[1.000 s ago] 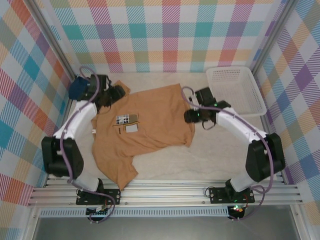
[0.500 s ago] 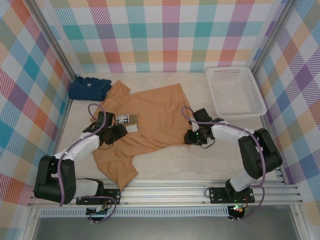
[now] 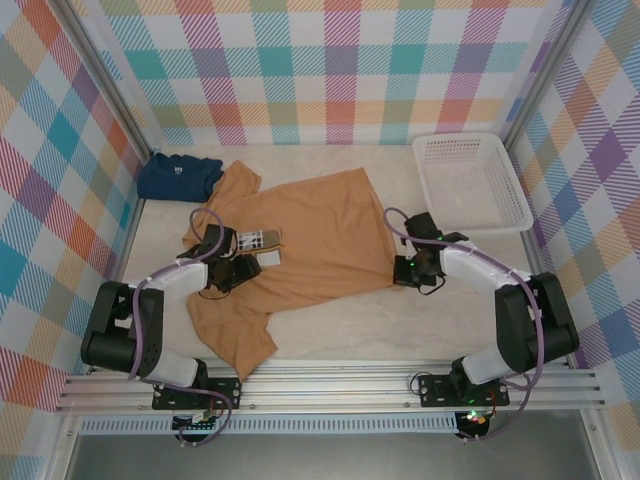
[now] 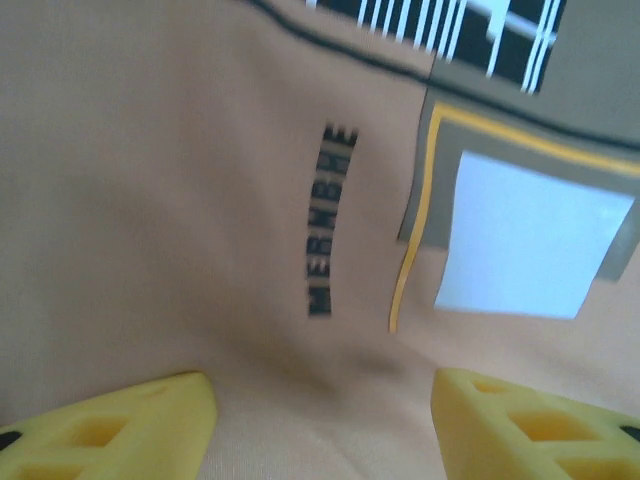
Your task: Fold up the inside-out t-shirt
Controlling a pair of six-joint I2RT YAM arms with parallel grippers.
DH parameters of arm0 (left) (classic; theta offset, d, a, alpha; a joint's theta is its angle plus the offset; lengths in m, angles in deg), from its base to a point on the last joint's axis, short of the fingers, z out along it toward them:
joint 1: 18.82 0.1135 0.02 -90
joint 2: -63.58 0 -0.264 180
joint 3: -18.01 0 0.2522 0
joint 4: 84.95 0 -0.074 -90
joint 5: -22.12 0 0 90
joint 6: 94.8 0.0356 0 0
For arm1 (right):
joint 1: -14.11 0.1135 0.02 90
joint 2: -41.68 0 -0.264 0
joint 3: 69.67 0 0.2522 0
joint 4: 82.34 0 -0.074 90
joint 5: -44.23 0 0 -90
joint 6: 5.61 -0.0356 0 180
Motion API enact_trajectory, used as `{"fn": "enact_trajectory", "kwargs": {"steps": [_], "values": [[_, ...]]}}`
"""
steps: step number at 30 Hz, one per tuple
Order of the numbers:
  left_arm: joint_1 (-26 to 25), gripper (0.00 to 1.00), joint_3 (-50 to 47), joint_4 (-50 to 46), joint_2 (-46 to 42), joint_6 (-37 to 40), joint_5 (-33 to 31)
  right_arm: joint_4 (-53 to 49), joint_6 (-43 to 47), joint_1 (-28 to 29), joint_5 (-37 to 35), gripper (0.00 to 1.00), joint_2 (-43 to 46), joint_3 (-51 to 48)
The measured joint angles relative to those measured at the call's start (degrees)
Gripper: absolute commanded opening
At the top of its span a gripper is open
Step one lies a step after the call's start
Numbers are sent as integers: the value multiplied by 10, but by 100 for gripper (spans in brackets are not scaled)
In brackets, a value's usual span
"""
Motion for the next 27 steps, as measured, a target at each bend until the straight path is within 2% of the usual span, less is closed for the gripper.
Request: {"fn": "enact_trajectory", "kwargs": {"steps": [7, 13, 16, 20, 27], "values": [[-41, 62, 62, 36, 76, 12, 45, -24, 6, -65, -17, 3, 9, 0], [-64, 62, 89, 36, 99, 14, 65, -34, 3, -86, -28, 28, 37, -5], [-64, 62, 90, 17, 91, 20, 57, -28, 7, -82, -30, 33, 69, -5], [-65, 63, 79, -35, 37, 24, 16, -14, 10, -58, -32, 39, 78, 16], [-65, 63, 27, -101, -141, 12, -60, -7, -3, -46, -46, 45, 75, 9]]}}
